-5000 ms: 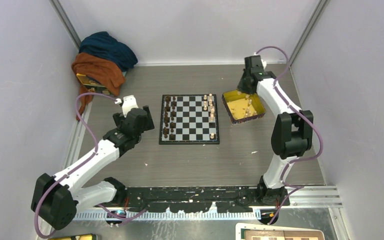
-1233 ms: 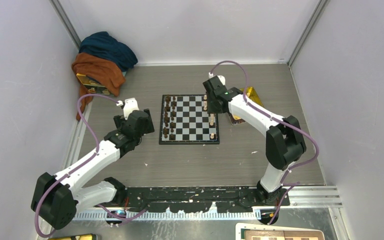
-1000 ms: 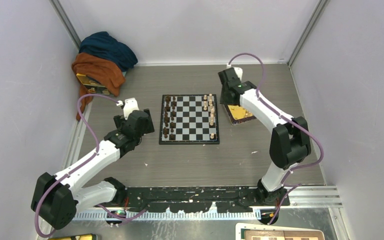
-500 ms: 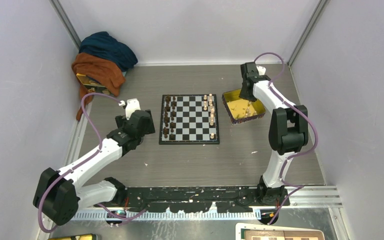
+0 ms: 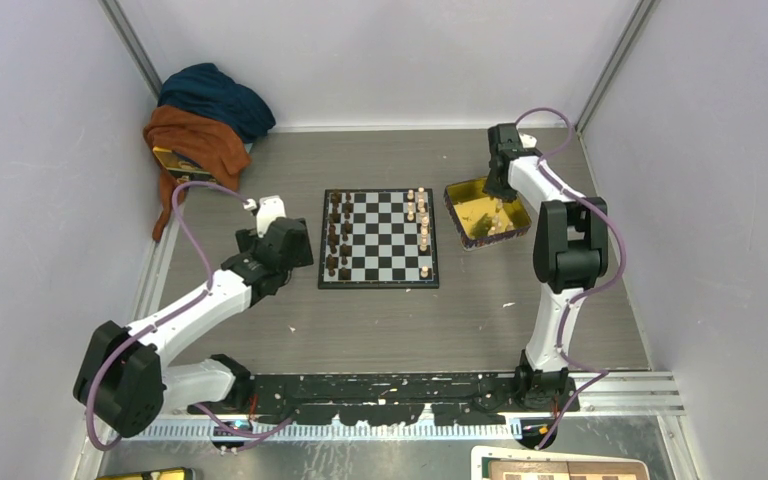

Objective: Set up the chess pieces on the board
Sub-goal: Pick up the chess piece from the storage box.

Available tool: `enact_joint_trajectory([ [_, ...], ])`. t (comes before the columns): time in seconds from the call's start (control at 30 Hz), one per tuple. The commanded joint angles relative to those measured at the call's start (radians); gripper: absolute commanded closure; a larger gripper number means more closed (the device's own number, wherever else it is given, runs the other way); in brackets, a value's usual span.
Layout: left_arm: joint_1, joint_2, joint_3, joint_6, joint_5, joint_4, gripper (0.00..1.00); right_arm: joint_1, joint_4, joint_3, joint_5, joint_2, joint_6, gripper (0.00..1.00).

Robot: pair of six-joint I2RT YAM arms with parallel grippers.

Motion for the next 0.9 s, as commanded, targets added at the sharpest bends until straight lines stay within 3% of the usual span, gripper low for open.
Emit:
enact_joint_trajectory([
  [0.0, -0.003, 0.015, 0.044, -0.006, -0.014, 0.062, 0.0, -0.015, 0.038, 0.05, -0.008, 0.02, 0.003, 0.64],
  [0.87, -0.004, 0.082, 0.066, -0.01, -0.017, 0.079, 0.0, -0.053, 0.032, 0.094, -0.042, 0.093, 0.002, 0.64],
])
